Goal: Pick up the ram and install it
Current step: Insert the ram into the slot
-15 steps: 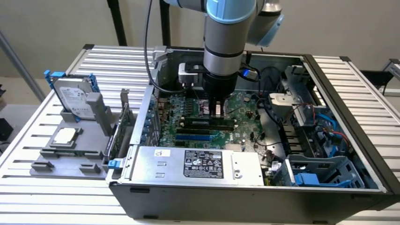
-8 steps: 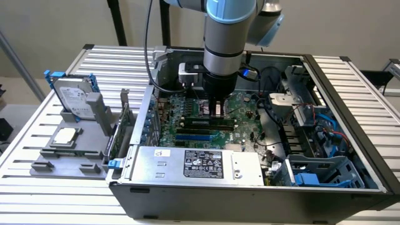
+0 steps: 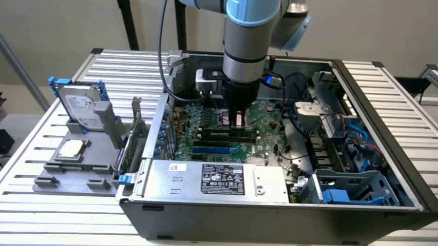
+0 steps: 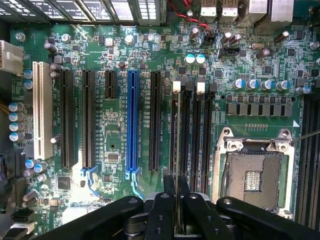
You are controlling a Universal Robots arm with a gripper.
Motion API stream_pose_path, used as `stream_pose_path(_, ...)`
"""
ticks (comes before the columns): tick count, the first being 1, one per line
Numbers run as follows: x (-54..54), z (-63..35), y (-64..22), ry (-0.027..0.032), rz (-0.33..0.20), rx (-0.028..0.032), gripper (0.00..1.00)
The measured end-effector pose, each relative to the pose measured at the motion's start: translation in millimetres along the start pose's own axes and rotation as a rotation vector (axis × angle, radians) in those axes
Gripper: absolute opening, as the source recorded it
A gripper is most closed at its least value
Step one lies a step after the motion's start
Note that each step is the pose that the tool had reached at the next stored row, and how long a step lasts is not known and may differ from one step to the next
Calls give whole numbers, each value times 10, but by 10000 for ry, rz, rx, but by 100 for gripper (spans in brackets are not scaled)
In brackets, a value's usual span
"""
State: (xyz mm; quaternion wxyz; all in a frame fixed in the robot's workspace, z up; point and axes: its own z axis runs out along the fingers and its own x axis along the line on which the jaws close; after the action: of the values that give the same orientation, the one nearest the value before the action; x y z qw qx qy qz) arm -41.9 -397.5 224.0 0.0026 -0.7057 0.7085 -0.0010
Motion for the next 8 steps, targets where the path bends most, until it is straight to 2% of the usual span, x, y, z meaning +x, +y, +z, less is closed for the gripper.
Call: stream_pose_path(8, 0, 29, -2, -1, -3, 0, 14)
